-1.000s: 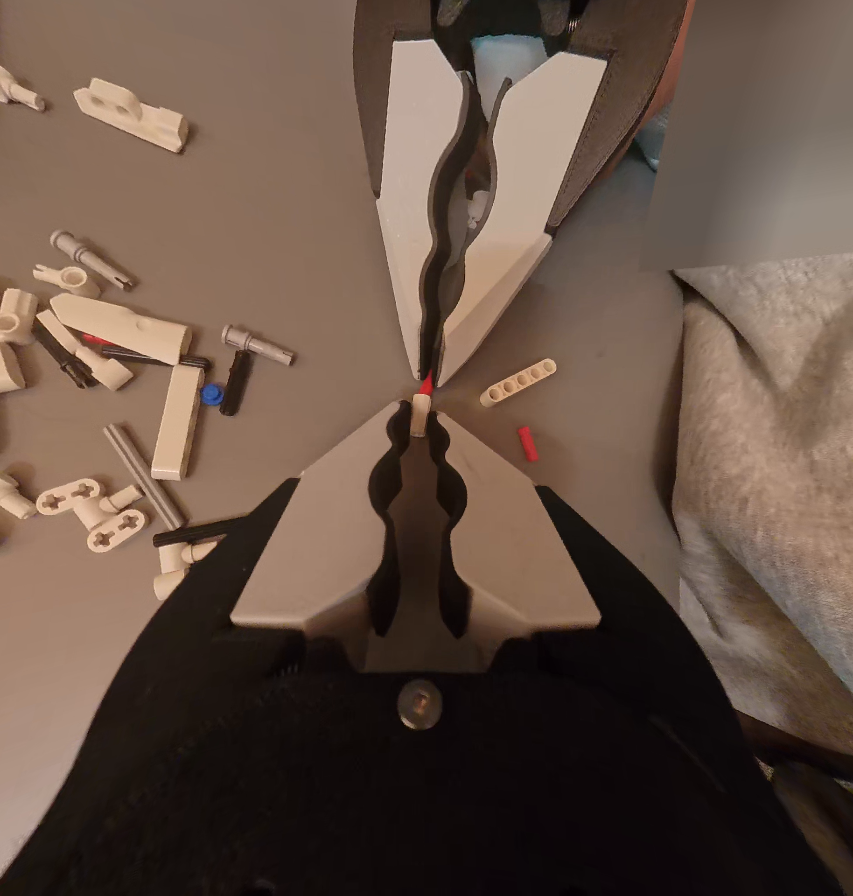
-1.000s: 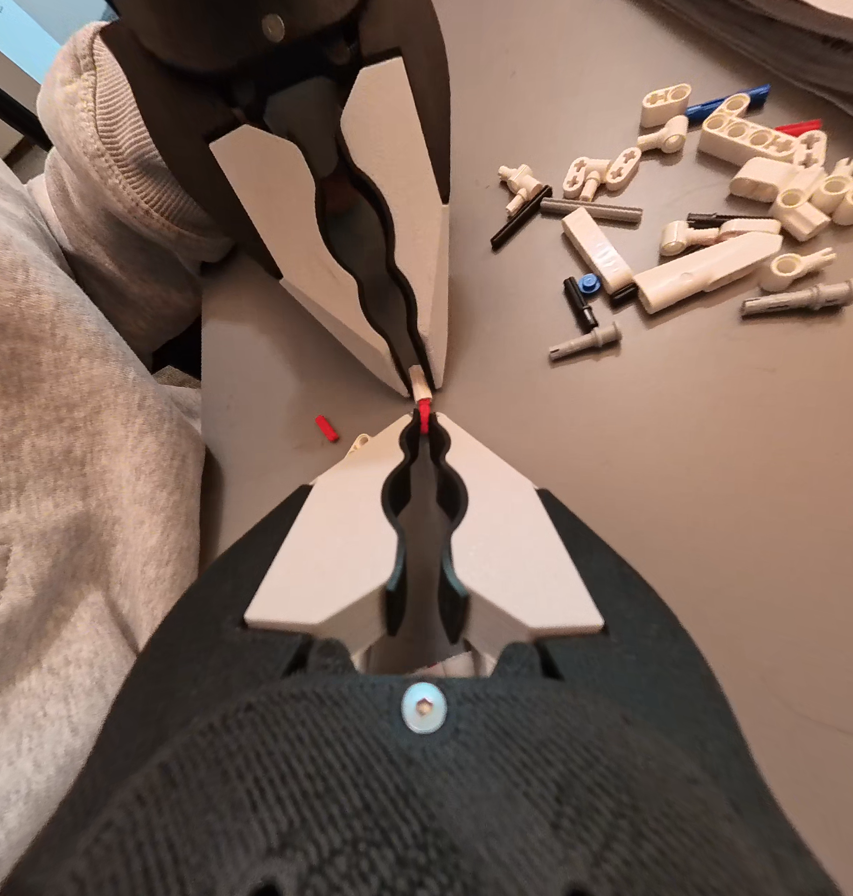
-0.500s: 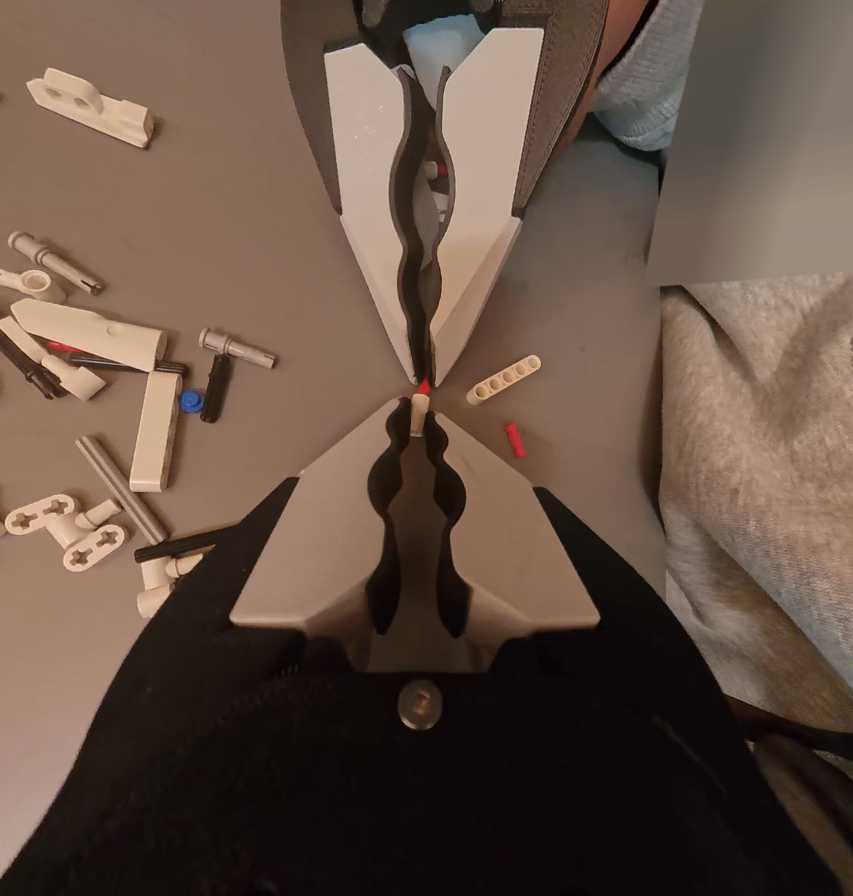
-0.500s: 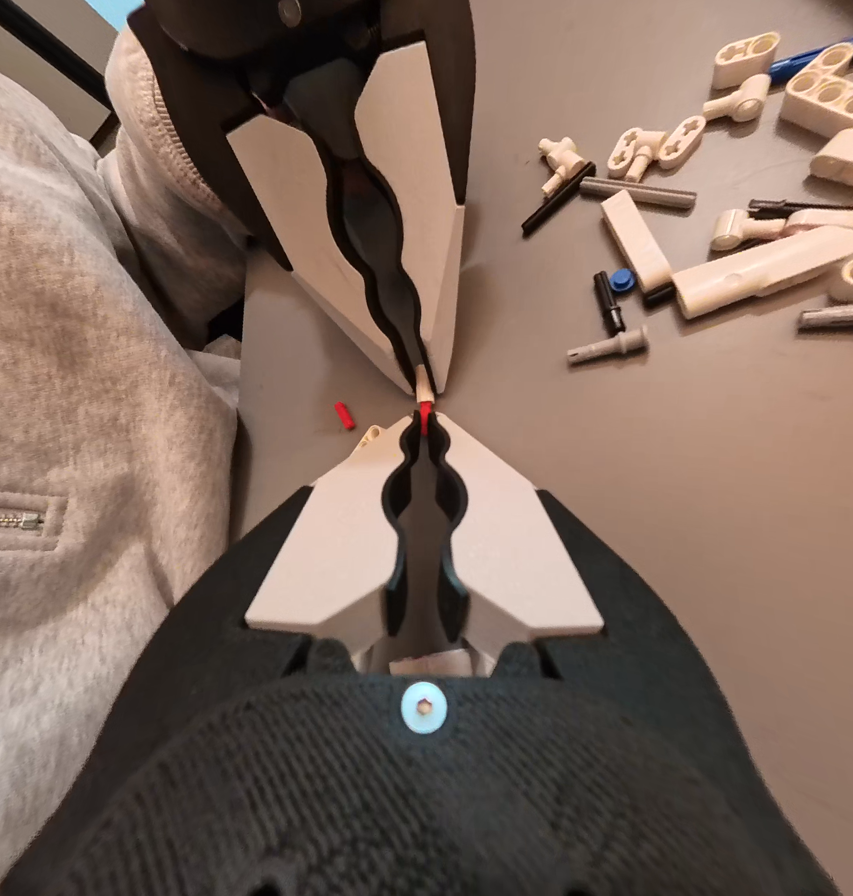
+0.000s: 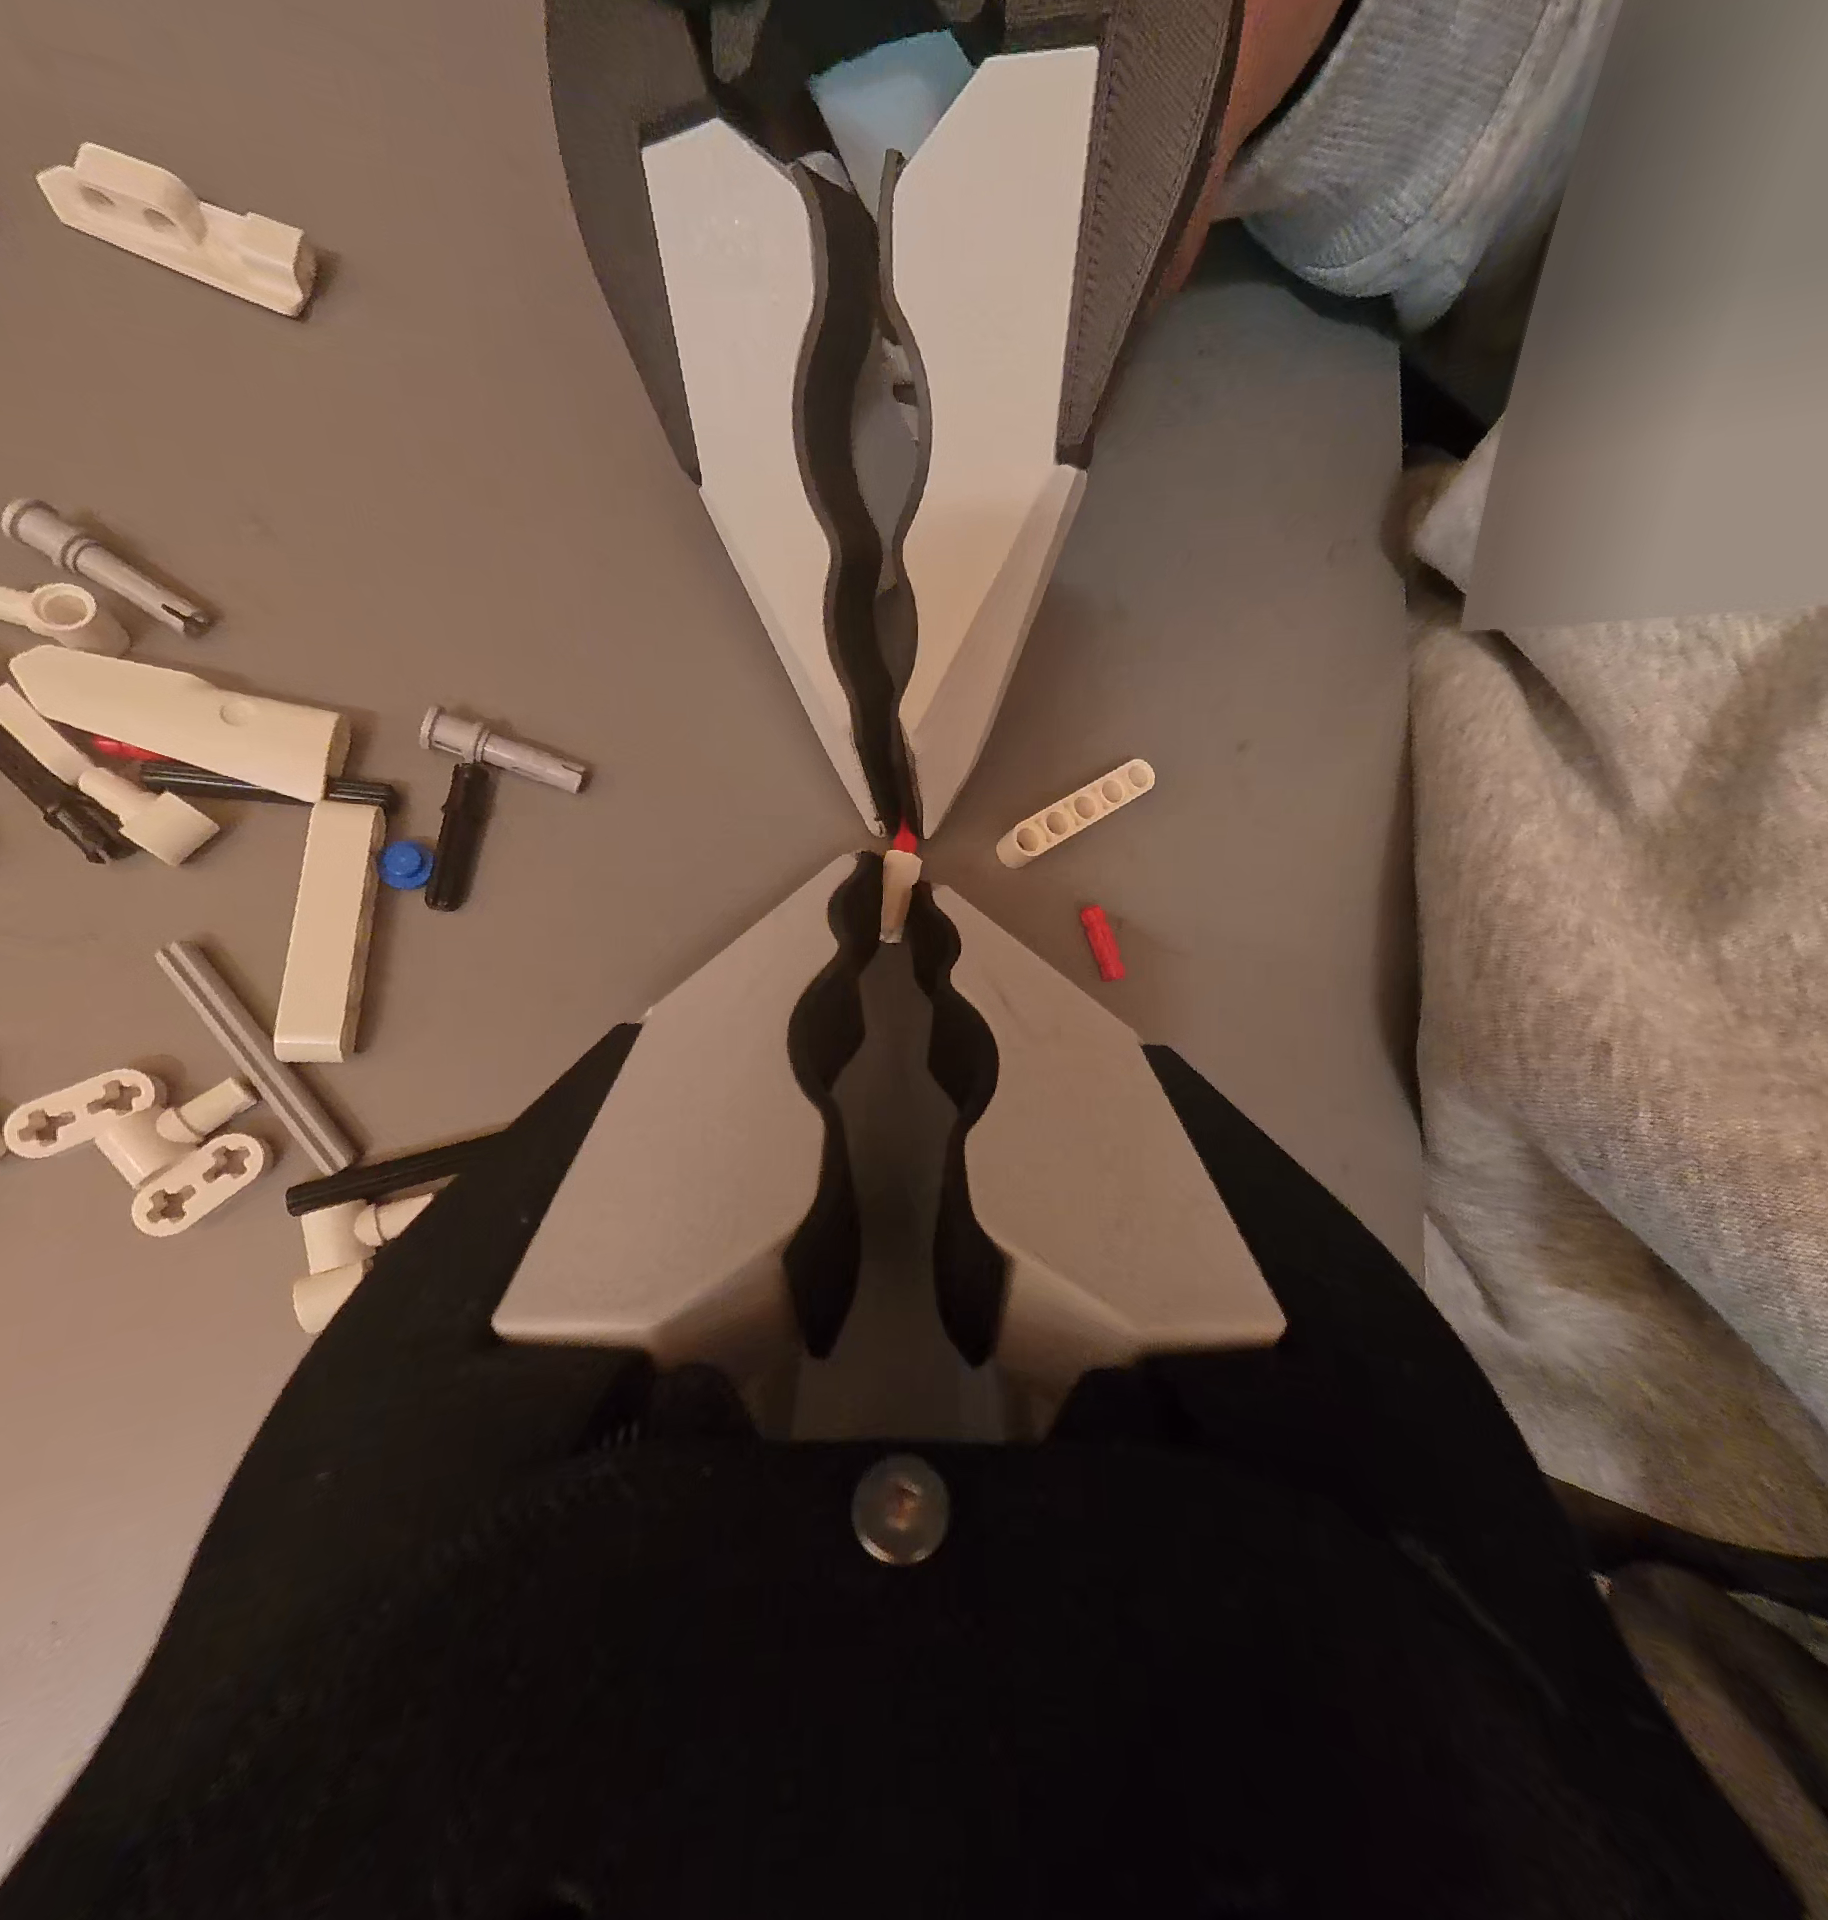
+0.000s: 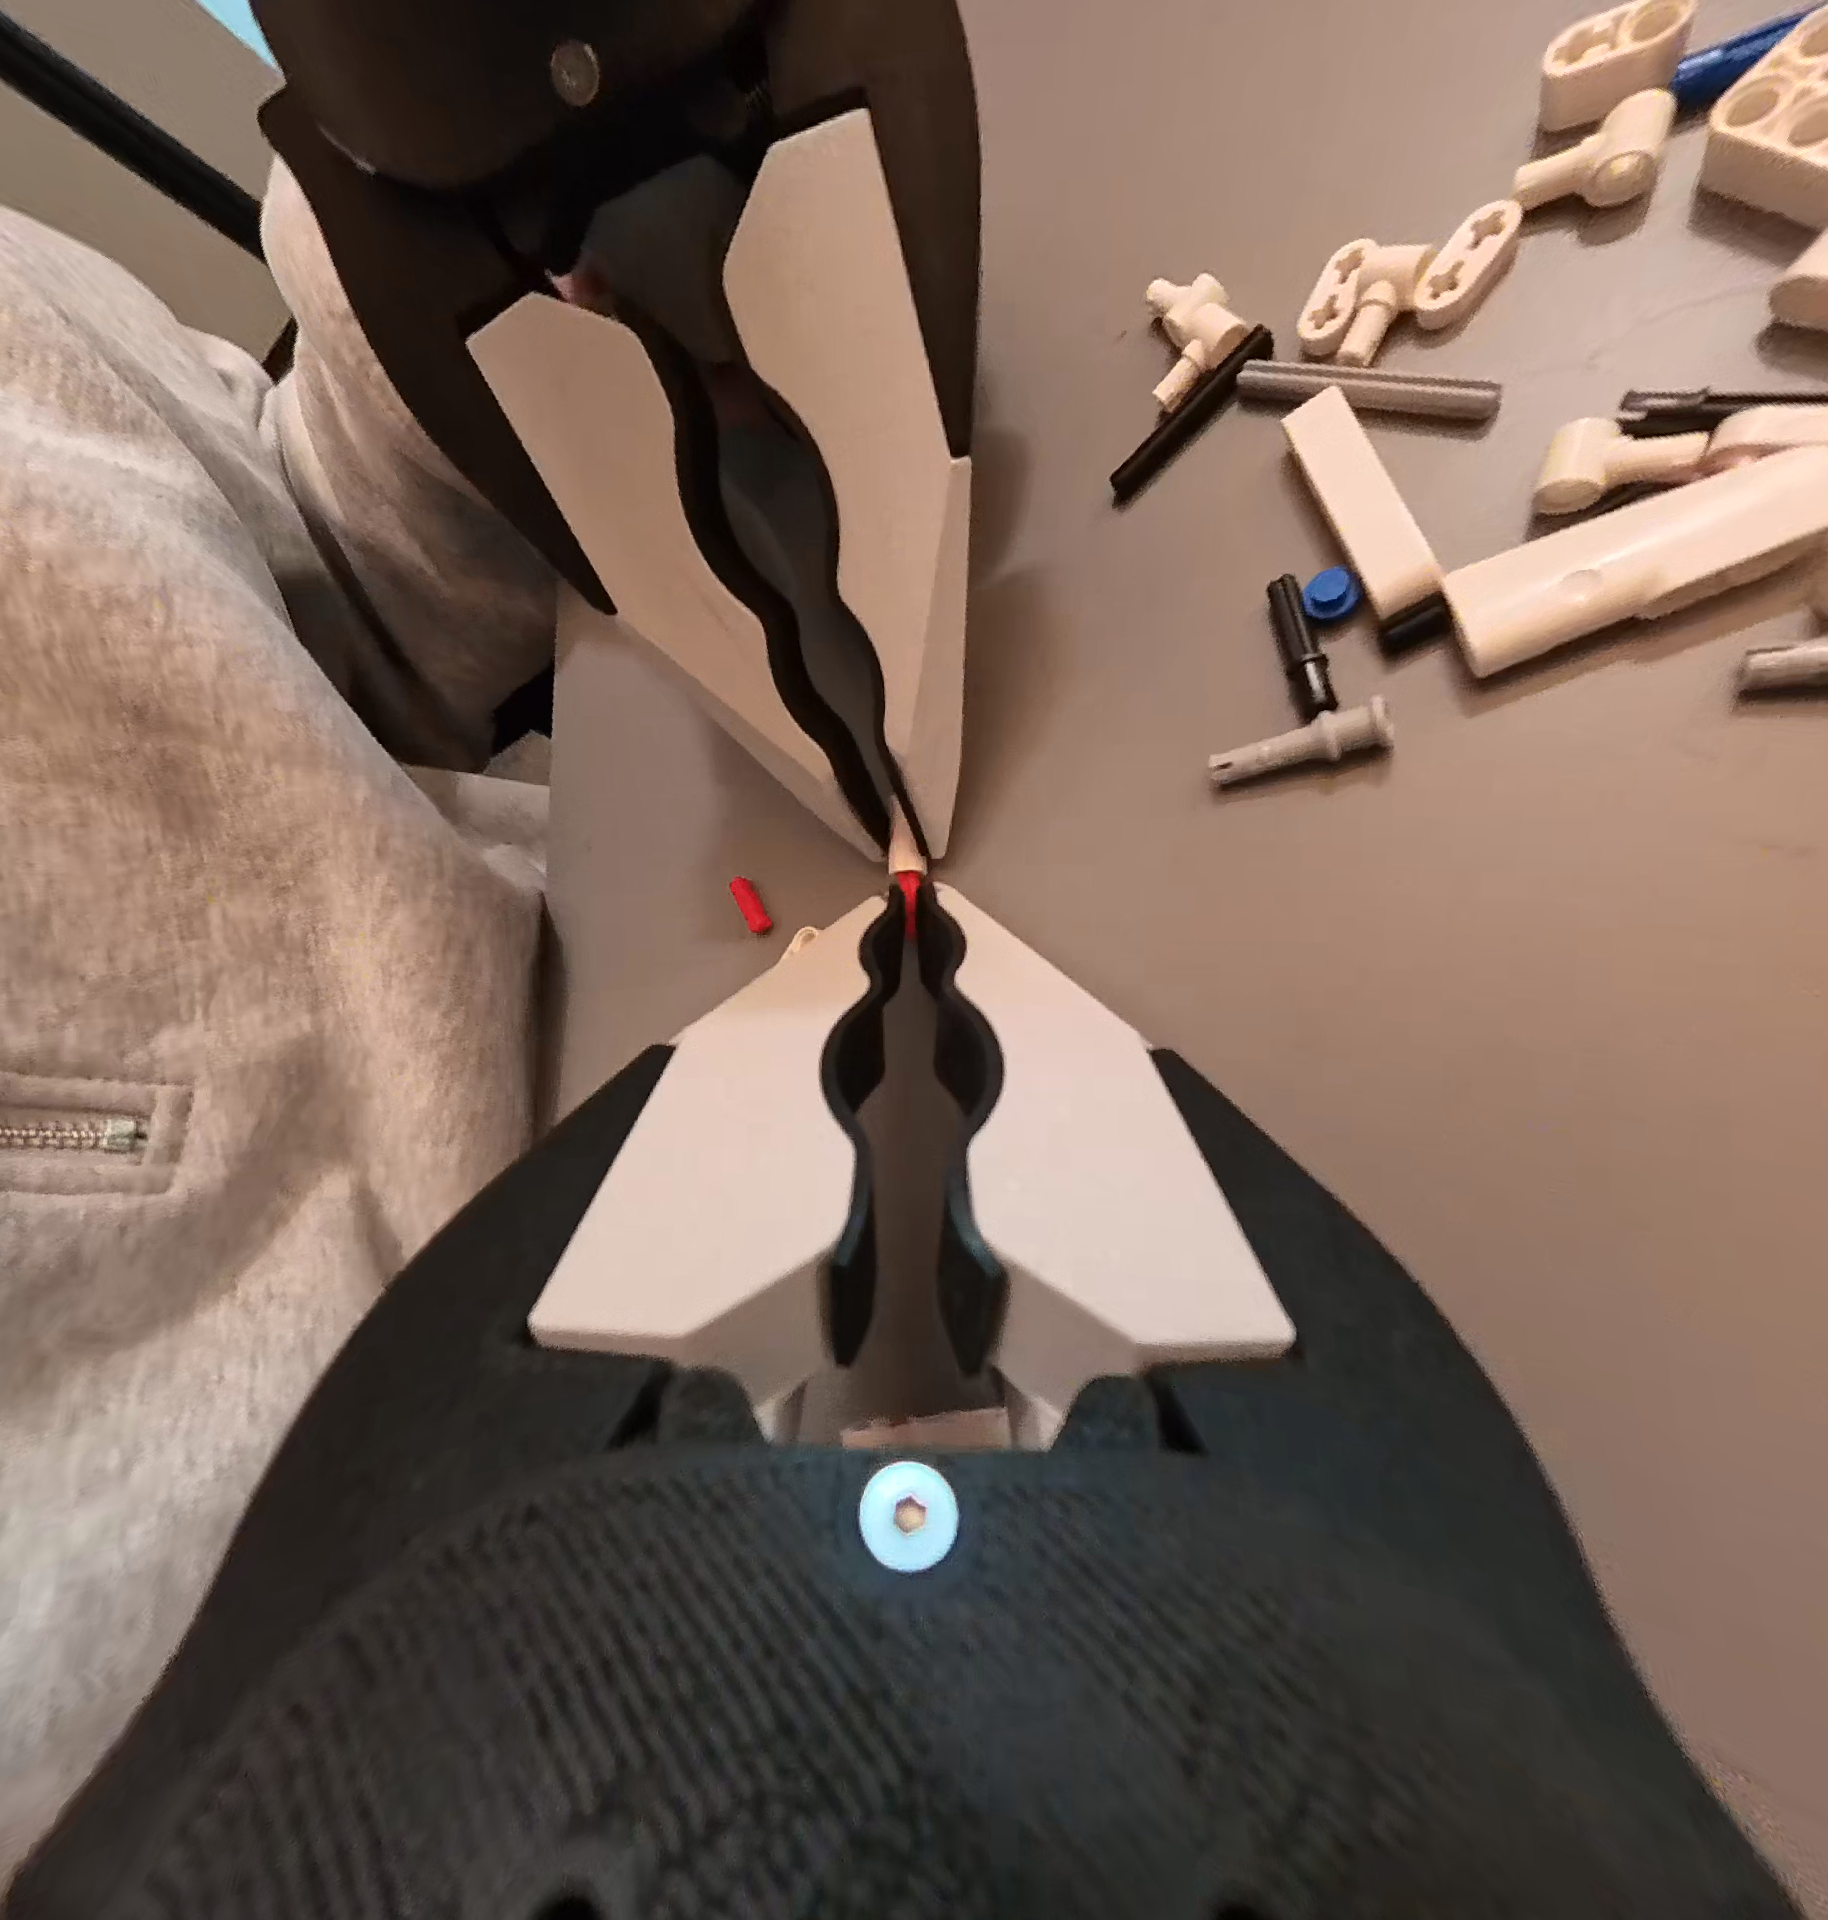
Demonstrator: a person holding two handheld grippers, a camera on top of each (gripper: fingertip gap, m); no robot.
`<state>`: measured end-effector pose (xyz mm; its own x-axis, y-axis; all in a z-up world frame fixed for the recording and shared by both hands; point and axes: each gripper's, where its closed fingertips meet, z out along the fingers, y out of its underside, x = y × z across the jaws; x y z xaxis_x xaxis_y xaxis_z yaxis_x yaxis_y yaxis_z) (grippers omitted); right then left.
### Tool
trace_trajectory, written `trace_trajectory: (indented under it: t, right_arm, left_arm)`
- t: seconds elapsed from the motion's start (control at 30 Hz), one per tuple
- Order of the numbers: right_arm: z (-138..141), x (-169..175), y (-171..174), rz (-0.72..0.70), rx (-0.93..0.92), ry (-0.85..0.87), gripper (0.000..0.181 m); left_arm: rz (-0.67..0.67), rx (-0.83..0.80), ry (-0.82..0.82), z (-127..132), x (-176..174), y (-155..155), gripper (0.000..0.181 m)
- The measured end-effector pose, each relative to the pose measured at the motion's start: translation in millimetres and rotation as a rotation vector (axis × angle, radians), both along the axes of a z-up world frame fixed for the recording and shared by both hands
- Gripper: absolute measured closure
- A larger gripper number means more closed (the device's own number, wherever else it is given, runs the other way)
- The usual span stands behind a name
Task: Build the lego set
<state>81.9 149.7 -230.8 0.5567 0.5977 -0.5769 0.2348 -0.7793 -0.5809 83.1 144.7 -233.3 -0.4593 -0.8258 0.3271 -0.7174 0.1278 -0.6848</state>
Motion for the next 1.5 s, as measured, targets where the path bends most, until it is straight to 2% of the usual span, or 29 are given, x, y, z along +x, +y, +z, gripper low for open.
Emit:
trace_trajectory:
  t: [0.13, 0.23, 0.3, 0.37, 0.5, 0.6, 0.73, 0.93, 1.27, 1.5]
  right_arm:
    - [0, 0, 0, -0.02, -0.003, 0.0, 0.18]
    - [4, 3, 1, -0.041, 0.084, -0.003, 0.178]
    - [18, 4, 0, -0.036, 0.196, 0.007, 0.159]
    - [22, 12, 4, -0.034, 0.324, -0.091, 0.157]
    - [11, 15, 2, 0.057, 0.5, -0.306, 0.163]
    - [0, 11, -3, 0.103, 0.474, -0.328, 0.162]
    - [-2, 9, -2, 0.109, 0.471, -0.312, 0.177]
    - [-2, 7, -1, 0.107, 0.481, -0.322, 0.179]
    - [-1, 5, -3, 0.017, 0.258, -0.19, 0.18]
    - [0, 6, -1, 0.047, 0.234, -0.154, 0.181]
  left_arm:
    - [0.004, 0.003, -0.002, 0, 0, 1, 0.175]
    - [0.005, -0.001, 0.001, 0, 0, 1, 0.175]
    - [0.006, -0.004, 0.002, 0, 0, 1, 0.175]
    - [0.007, -0.014, 0.008, 0, 1, 1, 0.175]
    - [0.019, -0.028, 0.016, 0, 1, 2, 0.175]
    - [0.025, -0.038, 0.022, 0, 1, 2, 0.175]
    - [0.03, -0.042, 0.025, 0, 1, 3, 0.174]
    - [0.035, -0.051, 0.029, 0, 1, 2, 0.175]
    - [0.04, -0.038, 0.022, 0, 2, 2, 0.175]
    - [0.036, -0.029, 0.016, 0, 2, 2, 0.175]
